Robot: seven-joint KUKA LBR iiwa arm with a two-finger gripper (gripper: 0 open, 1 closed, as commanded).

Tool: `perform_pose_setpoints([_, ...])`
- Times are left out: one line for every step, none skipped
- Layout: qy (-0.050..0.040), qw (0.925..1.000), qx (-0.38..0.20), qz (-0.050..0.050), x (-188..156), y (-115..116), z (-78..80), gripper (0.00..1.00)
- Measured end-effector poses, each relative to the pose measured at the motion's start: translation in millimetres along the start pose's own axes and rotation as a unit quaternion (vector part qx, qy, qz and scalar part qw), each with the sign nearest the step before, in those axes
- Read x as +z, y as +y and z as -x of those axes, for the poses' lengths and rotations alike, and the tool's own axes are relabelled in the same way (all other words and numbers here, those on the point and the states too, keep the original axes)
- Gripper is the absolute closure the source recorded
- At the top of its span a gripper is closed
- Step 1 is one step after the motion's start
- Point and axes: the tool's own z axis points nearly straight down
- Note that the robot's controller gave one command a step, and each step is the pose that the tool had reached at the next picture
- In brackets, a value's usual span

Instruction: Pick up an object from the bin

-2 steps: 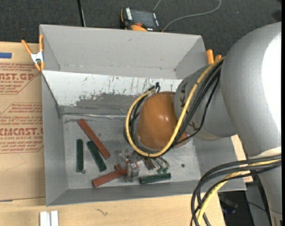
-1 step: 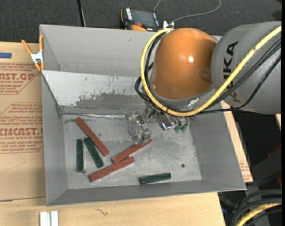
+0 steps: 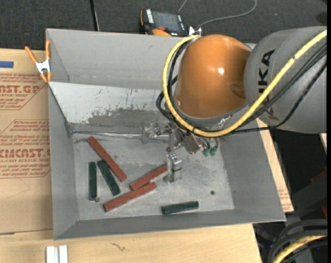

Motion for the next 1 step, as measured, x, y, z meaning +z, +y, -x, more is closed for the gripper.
perform_pose_setpoints([0.0048, 0.9994, -0.035, 0.001, 126.4, -36.2, -17.4, 0.00])
